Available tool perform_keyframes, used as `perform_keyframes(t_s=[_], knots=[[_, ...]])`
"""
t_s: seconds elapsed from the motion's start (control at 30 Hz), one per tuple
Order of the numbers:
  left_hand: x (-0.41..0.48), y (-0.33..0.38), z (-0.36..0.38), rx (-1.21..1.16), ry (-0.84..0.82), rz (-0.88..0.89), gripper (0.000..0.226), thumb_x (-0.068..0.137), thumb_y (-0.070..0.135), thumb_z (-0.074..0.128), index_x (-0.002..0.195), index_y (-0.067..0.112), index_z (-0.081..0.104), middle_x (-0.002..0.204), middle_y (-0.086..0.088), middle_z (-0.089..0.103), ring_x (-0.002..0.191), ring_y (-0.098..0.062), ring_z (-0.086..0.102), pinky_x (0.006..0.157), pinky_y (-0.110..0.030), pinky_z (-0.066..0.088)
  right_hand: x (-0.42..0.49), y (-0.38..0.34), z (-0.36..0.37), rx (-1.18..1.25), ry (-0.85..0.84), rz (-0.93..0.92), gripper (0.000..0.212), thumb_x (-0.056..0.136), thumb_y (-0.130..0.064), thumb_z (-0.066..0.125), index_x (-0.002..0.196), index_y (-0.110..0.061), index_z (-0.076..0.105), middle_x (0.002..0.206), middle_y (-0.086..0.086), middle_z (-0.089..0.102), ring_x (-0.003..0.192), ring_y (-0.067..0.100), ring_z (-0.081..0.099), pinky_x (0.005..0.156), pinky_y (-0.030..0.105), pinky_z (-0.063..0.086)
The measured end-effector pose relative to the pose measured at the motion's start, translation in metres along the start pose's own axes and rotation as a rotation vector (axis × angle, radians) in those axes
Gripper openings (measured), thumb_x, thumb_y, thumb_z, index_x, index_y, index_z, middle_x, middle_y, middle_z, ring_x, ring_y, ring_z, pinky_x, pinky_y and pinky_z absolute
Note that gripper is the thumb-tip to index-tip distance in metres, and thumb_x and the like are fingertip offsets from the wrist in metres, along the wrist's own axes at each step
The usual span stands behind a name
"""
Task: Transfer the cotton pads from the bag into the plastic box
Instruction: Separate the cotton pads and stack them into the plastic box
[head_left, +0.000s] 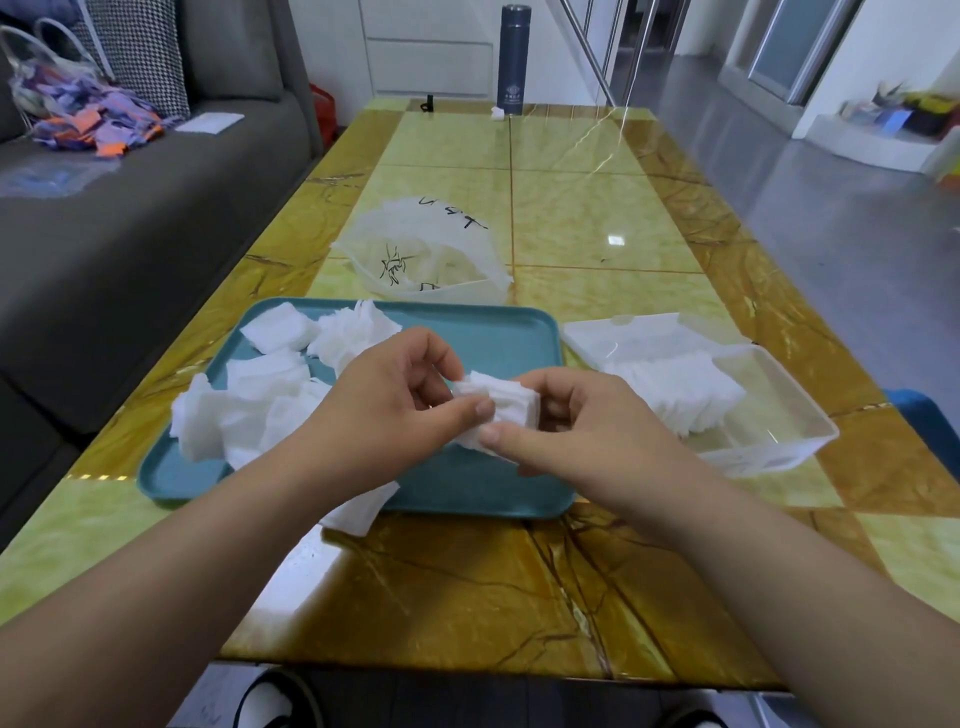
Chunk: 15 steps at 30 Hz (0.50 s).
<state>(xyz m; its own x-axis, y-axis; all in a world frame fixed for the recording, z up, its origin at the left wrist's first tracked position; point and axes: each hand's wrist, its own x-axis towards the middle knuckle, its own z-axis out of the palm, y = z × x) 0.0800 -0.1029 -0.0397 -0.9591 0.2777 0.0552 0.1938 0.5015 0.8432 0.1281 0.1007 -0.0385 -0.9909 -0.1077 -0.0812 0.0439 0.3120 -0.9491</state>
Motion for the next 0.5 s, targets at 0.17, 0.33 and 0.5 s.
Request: perform_keyframes(t_s=[0.17, 0.33, 0.5], knots=[[0.0017, 0.0018, -0.0035, -0.264, -0.078, -0.221, 0.021, 0.094, 0.037, 0.072, 0.105, 0.020, 0.076, 0.087, -0.002, 0.069, 0.071, -0.013, 0.061, 0.052, -0.026, 0.043, 0.0058, 0.0052, -0.0011, 0.031, 0.060, -0.002, 0.008, 0.095, -0.009, 0.073, 0.098, -0.014, 0.077, 0.092, 0.014, 0.077, 0.095, 0.033, 0.074, 0.082, 0.045, 0.066], [0.0011, 0.0044, 0.0001, -0.407, -0.187, -0.319, 0.017, 0.095, 0.016, 0.066, 0.086, 0.010, 0.080, 0.075, -0.011, 0.062, 0.065, -0.014, 0.055, 0.051, -0.028, 0.034, 0.0037, 0.0052, -0.0024, 0.022, 0.023, -0.021, 0.021, 0.098, -0.005, 0.067, 0.108, -0.018, 0.080, 0.098, 0.000, 0.081, 0.097, 0.015, 0.076, 0.086, 0.036, 0.065], [0.0055, 0.0051, -0.0012, -0.518, -0.174, -0.390, 0.016, 0.096, 0.021, 0.066, 0.094, 0.007, 0.074, 0.074, -0.006, 0.063, 0.063, -0.016, 0.056, 0.051, -0.028, 0.032, 0.0062, 0.0068, -0.0038, 0.053, 0.094, -0.022, 0.021, 0.099, -0.005, 0.067, 0.107, -0.019, 0.081, 0.098, 0.004, 0.081, 0.096, 0.021, 0.077, 0.086, 0.035, 0.065]])
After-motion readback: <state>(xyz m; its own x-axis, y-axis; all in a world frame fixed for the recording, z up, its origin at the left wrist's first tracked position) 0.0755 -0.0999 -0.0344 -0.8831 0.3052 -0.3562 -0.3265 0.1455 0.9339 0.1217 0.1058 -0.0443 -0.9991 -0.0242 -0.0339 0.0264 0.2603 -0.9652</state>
